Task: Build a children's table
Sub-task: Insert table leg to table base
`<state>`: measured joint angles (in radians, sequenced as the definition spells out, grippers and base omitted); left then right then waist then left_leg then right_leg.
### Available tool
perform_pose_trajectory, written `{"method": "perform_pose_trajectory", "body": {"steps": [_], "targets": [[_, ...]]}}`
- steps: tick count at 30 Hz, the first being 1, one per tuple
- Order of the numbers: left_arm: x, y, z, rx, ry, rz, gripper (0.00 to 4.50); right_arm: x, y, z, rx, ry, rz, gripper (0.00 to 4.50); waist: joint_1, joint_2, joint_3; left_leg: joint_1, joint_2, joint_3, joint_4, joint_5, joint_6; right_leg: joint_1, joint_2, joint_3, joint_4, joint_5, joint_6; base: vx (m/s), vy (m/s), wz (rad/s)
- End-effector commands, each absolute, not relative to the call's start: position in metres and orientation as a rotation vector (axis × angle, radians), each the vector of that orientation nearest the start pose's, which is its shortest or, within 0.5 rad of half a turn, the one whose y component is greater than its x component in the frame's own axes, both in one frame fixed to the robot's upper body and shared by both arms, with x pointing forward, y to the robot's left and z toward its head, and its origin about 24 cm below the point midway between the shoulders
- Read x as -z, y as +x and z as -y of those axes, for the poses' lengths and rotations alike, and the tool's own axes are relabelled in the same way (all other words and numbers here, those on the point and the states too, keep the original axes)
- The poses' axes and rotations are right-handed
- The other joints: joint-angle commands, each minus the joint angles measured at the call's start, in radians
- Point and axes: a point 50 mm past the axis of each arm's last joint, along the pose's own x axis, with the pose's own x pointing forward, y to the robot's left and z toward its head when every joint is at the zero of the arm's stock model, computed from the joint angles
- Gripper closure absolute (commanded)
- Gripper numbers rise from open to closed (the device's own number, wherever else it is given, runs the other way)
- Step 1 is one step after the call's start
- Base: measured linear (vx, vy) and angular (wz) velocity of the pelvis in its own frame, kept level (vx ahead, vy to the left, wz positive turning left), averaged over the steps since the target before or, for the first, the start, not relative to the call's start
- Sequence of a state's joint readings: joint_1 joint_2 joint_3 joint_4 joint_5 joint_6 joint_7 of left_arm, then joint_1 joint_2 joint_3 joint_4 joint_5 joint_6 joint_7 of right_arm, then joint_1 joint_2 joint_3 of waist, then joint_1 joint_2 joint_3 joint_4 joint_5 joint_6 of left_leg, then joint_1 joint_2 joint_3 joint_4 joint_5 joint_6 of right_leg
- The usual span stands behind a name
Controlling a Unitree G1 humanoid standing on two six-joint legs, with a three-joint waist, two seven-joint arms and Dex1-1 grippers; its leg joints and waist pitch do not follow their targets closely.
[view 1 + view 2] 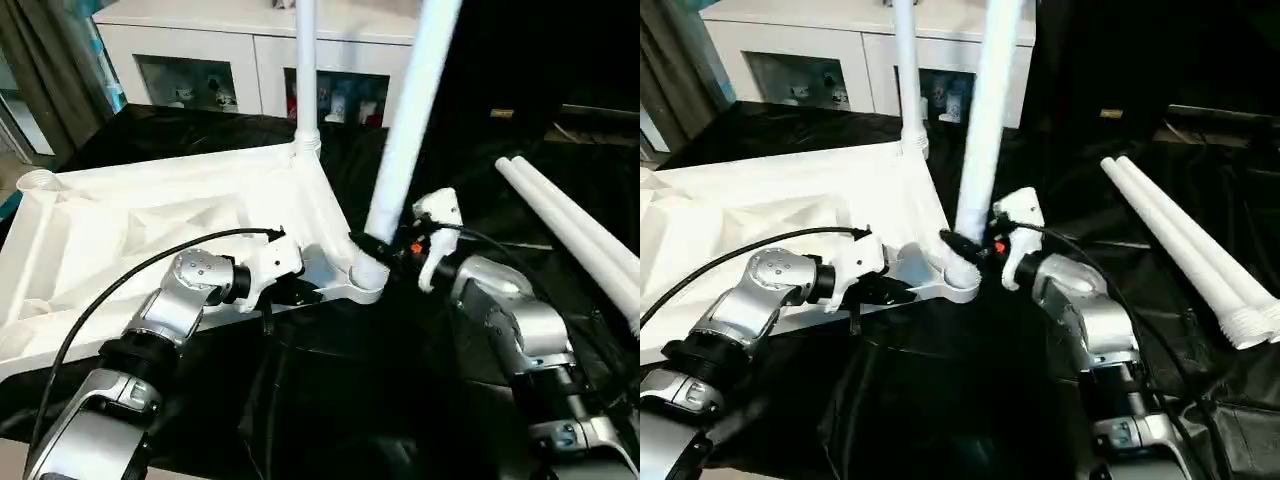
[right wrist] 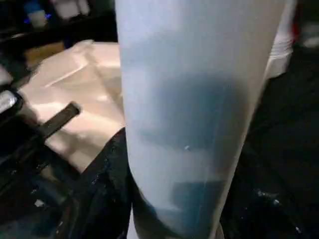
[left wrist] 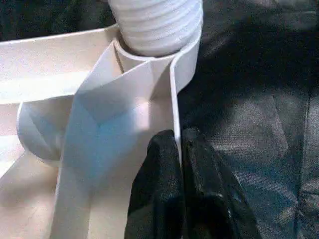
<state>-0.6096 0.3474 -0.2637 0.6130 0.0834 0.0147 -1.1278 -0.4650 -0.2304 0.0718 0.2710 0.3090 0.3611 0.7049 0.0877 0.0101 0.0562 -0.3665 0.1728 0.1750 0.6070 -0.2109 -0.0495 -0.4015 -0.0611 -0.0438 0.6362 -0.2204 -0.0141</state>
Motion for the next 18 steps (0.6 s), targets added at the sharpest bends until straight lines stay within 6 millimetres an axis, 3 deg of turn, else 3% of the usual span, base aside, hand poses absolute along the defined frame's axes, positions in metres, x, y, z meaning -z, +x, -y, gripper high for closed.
{"method": "perform_pose_trajectory", "body": {"steps": [1, 18], "targets": [[-0.0553, 0.3224, -0.1283, 1.272, 0.455, -0.341, 4.50, -0.0741, 0.3186, 0.1224, -0.861, 0.080, -0.244, 2.62, 0.004, -0.018, -0.075, 0.005, 0.053, -0.014, -0.057, 0.041, 0.107, 0.062, -0.087, 0.048, -0.050, 0.108, -0.268, 0.000, 0.000, 0.00], [-0.0535, 0.3205, -0.1337, 1.249, 0.370, -0.307, 4.50, -0.0711, 0.3240, 0.1221, -0.859, 0.074, -0.265, 2.62, 0.003, -0.027, -0.076, 0.005, 0.052, -0.013, -0.057, 0.039, 0.106, 0.063, -0.087, 0.047, -0.048, 0.106, -0.270, 0.000, 0.000, 0.00]]}}
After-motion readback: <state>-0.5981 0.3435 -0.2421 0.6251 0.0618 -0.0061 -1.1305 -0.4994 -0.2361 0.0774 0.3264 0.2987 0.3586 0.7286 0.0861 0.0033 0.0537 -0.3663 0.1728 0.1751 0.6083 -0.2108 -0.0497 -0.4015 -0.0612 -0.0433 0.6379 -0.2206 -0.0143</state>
